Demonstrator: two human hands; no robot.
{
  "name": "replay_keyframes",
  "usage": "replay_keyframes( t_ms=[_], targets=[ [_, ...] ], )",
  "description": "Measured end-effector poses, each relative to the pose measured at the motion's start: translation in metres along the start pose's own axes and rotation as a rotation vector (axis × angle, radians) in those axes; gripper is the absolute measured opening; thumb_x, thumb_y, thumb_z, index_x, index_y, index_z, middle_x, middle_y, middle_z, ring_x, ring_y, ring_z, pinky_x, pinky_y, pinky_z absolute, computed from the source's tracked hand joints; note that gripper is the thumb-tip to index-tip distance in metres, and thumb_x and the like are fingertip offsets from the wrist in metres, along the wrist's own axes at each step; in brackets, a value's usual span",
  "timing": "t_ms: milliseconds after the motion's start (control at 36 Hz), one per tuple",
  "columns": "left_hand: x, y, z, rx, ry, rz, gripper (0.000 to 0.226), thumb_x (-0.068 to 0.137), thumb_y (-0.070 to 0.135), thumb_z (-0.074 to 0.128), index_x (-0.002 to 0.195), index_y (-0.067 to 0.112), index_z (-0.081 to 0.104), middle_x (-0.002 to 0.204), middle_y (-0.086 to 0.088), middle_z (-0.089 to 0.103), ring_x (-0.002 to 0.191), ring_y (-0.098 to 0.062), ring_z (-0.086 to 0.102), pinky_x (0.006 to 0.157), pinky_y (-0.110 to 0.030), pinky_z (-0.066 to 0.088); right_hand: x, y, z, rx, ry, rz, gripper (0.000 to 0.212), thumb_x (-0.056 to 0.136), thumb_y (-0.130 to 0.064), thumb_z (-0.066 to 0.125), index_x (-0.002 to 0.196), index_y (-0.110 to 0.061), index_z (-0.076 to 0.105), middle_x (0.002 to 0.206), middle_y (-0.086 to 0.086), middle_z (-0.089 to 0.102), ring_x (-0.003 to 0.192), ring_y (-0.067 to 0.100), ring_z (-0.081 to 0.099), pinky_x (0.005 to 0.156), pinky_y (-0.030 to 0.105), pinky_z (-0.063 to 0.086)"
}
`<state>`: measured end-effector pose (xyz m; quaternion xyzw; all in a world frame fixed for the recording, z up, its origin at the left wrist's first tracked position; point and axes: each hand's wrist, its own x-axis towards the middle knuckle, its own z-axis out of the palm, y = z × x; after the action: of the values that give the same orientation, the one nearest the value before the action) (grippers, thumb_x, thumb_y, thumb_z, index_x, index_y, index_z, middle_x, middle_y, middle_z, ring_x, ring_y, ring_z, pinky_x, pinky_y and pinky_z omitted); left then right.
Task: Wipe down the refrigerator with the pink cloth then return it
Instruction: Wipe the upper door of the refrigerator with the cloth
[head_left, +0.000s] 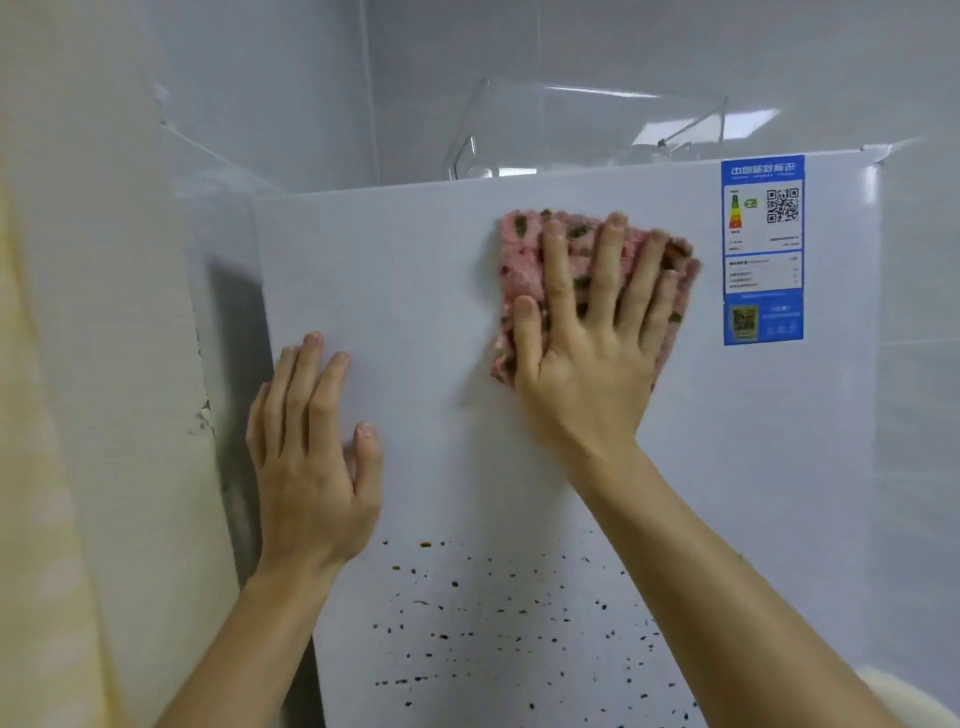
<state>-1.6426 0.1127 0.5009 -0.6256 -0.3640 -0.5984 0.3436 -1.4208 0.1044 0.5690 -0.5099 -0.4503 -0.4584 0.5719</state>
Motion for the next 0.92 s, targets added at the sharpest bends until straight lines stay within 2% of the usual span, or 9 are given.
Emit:
replay_keyframes(
  t_ms=[111, 194, 417, 528, 639, 722, 806, 917],
  targets=[
    [-0.001, -0.018, -0.012, -0.007, 0.019, -0.043, 0.057, 0.103, 0.024, 0.04, 0.155, 0.002, 0.041, 0.168, -0.012, 0.033, 0.156, -0.032, 0.029, 0.128, -0.051, 0.021, -0.029, -0.074, 0.008, 0.146, -0.097, -0.244, 0.056, 0.108, -0.047, 0.044, 0.161, -0.029, 0.038, 0.171, 0.012, 0.026, 0.159, 0.04, 0.016, 0.13, 0.054, 0.012],
    [-0.004, -0.03, -0.017, -0.017, 0.059, -0.052, 0.053, 0.104, 0.021, 0.038, 0.152, -0.003, 0.043, 0.164, -0.018, 0.038, 0.152, -0.038, 0.036, 0.125, -0.055, 0.025, -0.055, -0.1, 0.011, 0.193, -0.169, -0.361, 0.057, 0.109, -0.044, 0.044, 0.163, -0.026, 0.035, 0.172, 0.012, 0.022, 0.161, 0.035, 0.013, 0.132, 0.05, 0.01],
    [-0.008, -0.016, -0.011, -0.079, 0.028, -0.066, 0.054, 0.104, 0.024, 0.037, 0.152, -0.002, 0.043, 0.163, -0.018, 0.039, 0.153, -0.037, 0.034, 0.124, -0.057, 0.026, -0.057, -0.061, -0.003, 0.28, -0.207, -0.452, 0.053, 0.11, -0.029, 0.047, 0.16, -0.016, 0.039, 0.17, 0.007, 0.03, 0.16, 0.022, 0.02, 0.129, 0.044, 0.022],
    [-0.008, -0.001, -0.003, -0.114, 0.001, -0.069, 0.056, 0.105, 0.027, 0.037, 0.154, 0.0, 0.041, 0.165, -0.016, 0.036, 0.155, -0.035, 0.032, 0.124, -0.057, 0.026, -0.058, 0.001, -0.018, 0.18, -0.167, -0.329, 0.056, 0.107, -0.032, 0.05, 0.161, -0.019, 0.039, 0.17, 0.008, 0.029, 0.16, 0.025, 0.02, 0.13, 0.047, 0.021],
    [-0.008, 0.009, 0.003, -0.124, 0.011, -0.084, 0.056, 0.102, 0.022, 0.041, 0.153, 0.0, 0.042, 0.165, -0.014, 0.037, 0.155, -0.033, 0.03, 0.126, -0.053, 0.022, -0.063, 0.093, -0.031, 0.092, -0.079, -0.116, 0.059, 0.103, -0.033, 0.052, 0.16, -0.018, 0.04, 0.169, 0.016, 0.027, 0.16, 0.036, 0.019, 0.128, 0.059, 0.02],
    [-0.009, 0.011, 0.004, -0.124, 0.022, -0.102, 0.056, 0.1, 0.02, 0.044, 0.153, 0.001, 0.042, 0.165, -0.012, 0.037, 0.156, -0.031, 0.029, 0.126, -0.051, 0.022, -0.075, 0.145, -0.042, 0.0, -0.082, 0.155, 0.068, 0.102, -0.043, 0.042, 0.165, -0.024, 0.025, 0.173, 0.014, 0.018, 0.161, 0.037, 0.01, 0.126, 0.067, 0.011],
    [-0.011, 0.01, 0.004, -0.122, 0.026, -0.112, 0.056, 0.1, 0.019, 0.044, 0.153, 0.002, 0.042, 0.166, -0.011, 0.037, 0.156, -0.029, 0.029, 0.126, -0.051, 0.022, -0.078, 0.154, -0.045, 0.018, -0.098, 0.37, 0.071, 0.101, -0.05, 0.035, 0.167, -0.032, 0.015, 0.175, 0.011, 0.005, 0.161, 0.036, -0.002, 0.126, 0.066, 0.0],
    [-0.01, 0.007, 0.003, -0.116, 0.017, -0.098, 0.056, 0.101, 0.021, 0.042, 0.153, 0.002, 0.042, 0.166, -0.011, 0.037, 0.156, -0.028, 0.029, 0.126, -0.053, 0.023, -0.068, 0.134, -0.037, 0.036, -0.055, 0.409, 0.066, 0.106, -0.045, 0.031, 0.167, -0.025, 0.017, 0.175, 0.016, 0.003, 0.161, 0.04, -0.003, 0.128, 0.061, -0.002]
  ],
)
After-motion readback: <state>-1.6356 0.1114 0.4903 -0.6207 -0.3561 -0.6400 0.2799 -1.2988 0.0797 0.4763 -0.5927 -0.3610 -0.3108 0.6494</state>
